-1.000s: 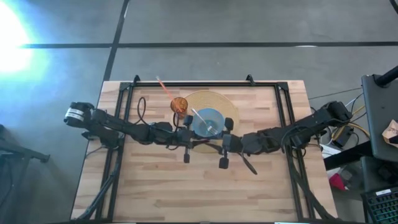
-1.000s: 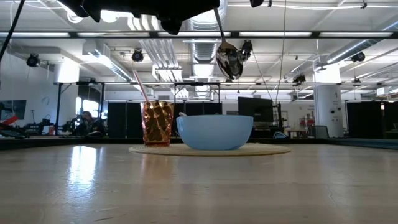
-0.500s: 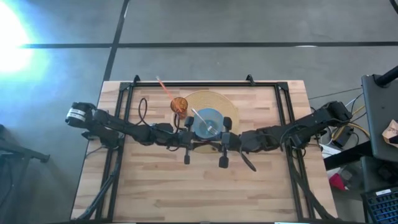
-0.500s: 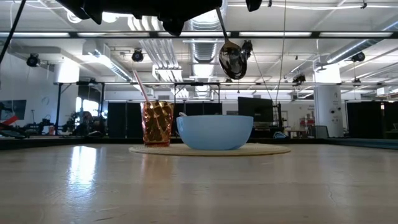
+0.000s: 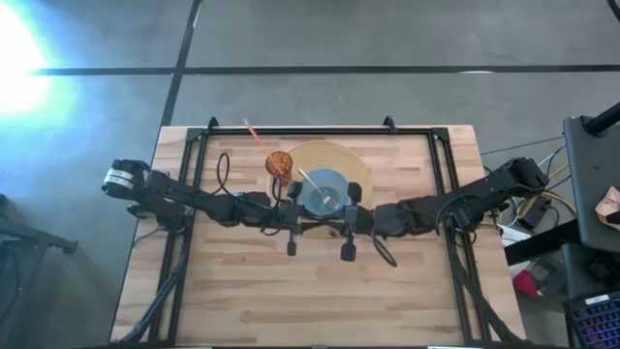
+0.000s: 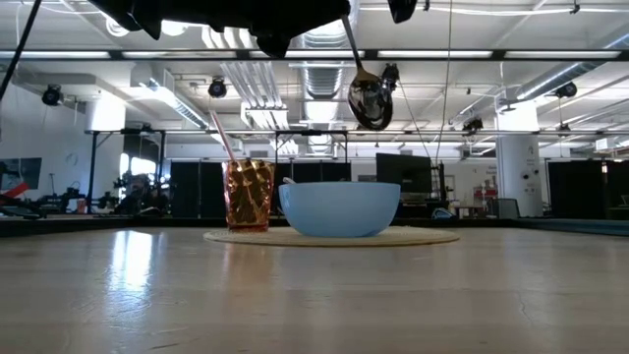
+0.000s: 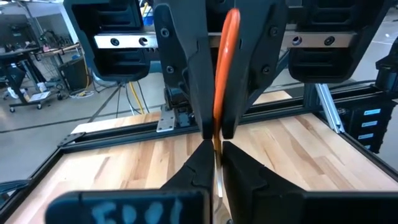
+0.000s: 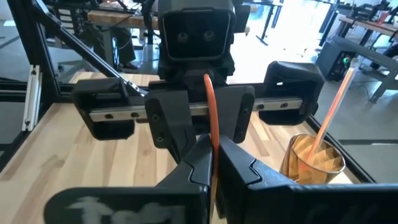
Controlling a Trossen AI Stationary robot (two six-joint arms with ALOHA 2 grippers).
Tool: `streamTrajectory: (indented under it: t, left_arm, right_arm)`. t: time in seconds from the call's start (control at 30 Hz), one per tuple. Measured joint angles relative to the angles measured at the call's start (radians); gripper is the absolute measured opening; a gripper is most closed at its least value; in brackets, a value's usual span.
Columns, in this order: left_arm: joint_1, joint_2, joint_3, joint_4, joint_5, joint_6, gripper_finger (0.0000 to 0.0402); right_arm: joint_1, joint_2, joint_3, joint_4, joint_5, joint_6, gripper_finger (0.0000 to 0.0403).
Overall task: Pick & Place Utensil
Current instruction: Put the orange spoon into the blue bowl on the brown mat
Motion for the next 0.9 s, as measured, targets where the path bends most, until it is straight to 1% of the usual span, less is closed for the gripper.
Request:
streamTrajectory:
  t: [0.13, 0.23, 0.5, 0.63, 0.73, 0.9]
  left_arm:
    - [0.0, 0.0, 0.0, -0.008, 0.0, 0.0, 0.0041]
    - [0.0, 0.0, 0.0, -0.023, -0.002, 0.0, 0.0061]
    - [0.0, 0.0, 0.0, -0.046, -0.013, 0.001, 0.0138]
    - [0.0, -0.003, 0.0, -0.086, -0.066, 0.001, 0.0173]
    - [0.0, -0.013, 0.0, -0.117, -0.107, 0.002, 0.0189]
    - [0.0, -0.028, 0.0, -0.17, -0.116, 0.002, 0.0192]
  right_arm:
    - [0.001, 0.0, -0.005, -0.001, 0.0, 0.008, 0.0009]
    - [0.001, 0.0, -0.008, -0.005, 0.0, 0.008, 0.0009]
    - [0.001, 0.0, -0.008, -0.066, 0.0, 0.029, 0.0009]
    - [0.001, 0.0, -0.008, -0.09, 0.004, 0.034, 0.0008]
    - [0.001, -0.001, -0.008, -0.115, 0.03, 0.034, 0.0008]
    - [0.0, -0.008, -0.008, -0.164, 0.077, 0.033, 0.0008]
